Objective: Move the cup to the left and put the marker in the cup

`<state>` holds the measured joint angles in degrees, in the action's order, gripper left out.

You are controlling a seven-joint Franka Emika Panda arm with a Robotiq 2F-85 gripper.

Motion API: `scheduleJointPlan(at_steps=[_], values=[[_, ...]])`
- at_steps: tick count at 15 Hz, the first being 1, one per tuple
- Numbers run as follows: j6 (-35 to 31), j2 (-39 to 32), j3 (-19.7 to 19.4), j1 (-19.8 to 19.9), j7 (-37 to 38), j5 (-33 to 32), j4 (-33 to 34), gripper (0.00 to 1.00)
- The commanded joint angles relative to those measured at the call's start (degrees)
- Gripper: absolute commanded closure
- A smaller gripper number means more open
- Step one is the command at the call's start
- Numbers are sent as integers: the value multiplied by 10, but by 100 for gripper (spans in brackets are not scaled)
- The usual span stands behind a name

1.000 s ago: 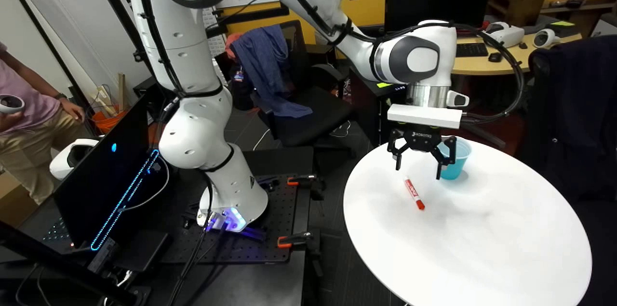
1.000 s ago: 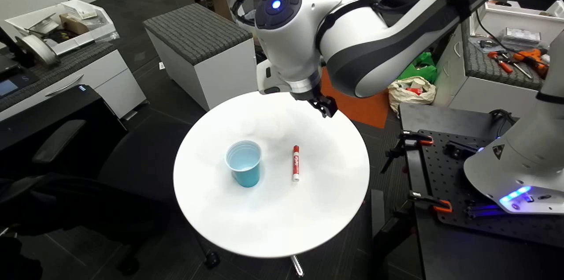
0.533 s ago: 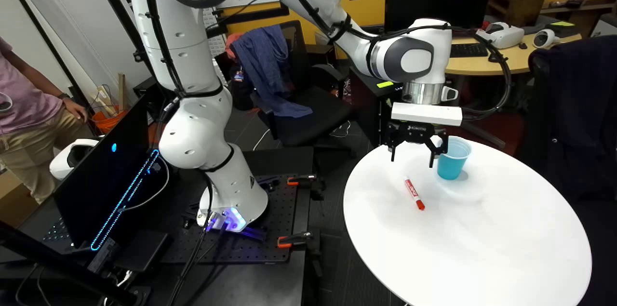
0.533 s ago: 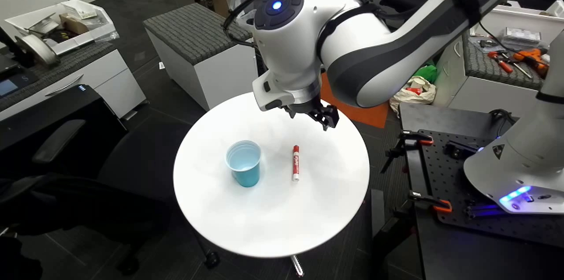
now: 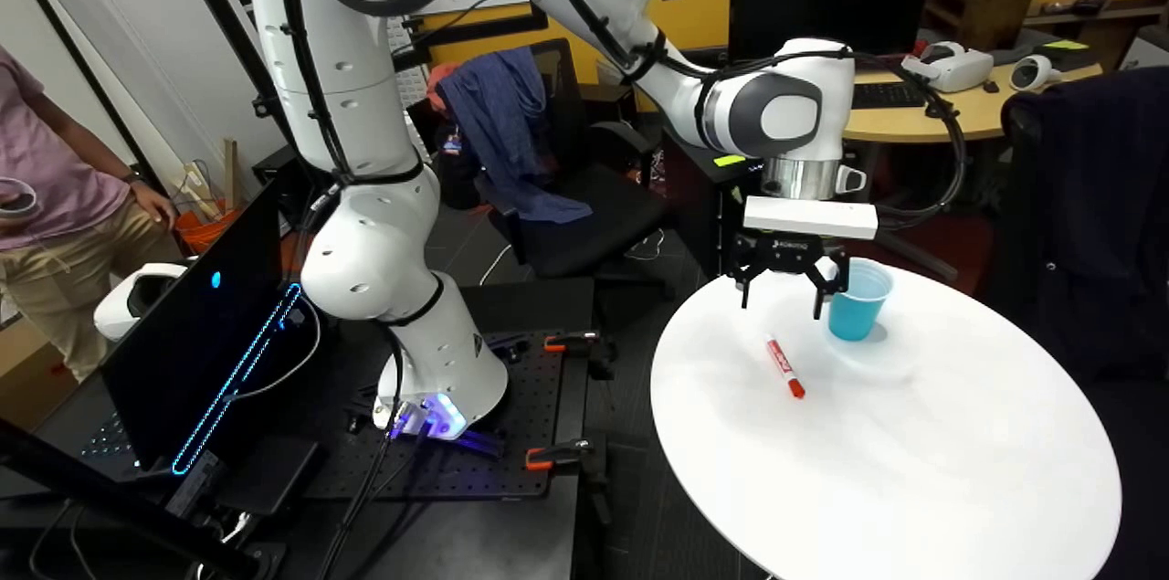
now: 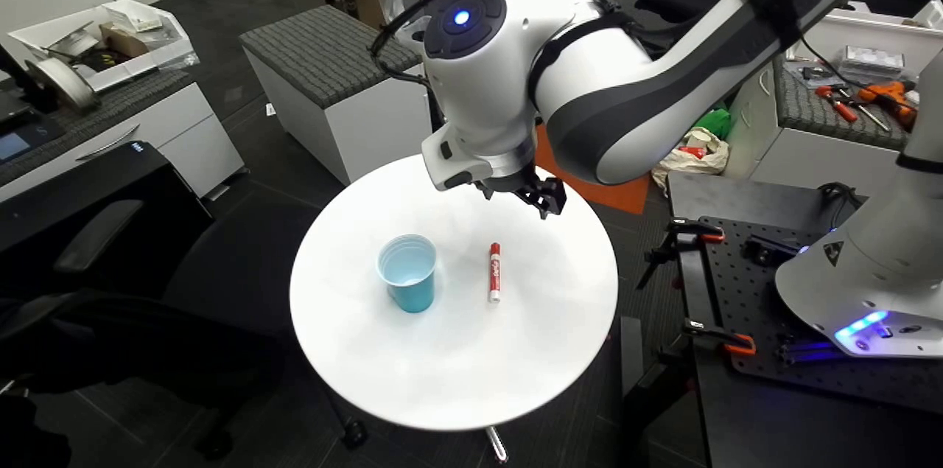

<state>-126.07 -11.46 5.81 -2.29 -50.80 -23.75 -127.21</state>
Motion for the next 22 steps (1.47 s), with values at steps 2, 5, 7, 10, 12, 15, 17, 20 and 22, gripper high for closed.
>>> scheduleJointPlan(at_steps=[2,5,7,10,12,15,17,20,22], values=[[-59,-14,-1,-1,-63,-29,2,0],[-125,-31,-4,6,-107,-41,3,0],[-152,-46,-5,11,-129,-29,7,0],[-190,-63,-6,19,-160,-21,4,0],[-210,-77,-5,26,-181,-14,6,0],[-238,-99,-1,35,-217,1,9,0],[-255,-108,-4,35,-217,6,7,0],[-275,-118,-9,34,-206,2,2,0],[-287,-124,-7,38,-207,6,0,0]])
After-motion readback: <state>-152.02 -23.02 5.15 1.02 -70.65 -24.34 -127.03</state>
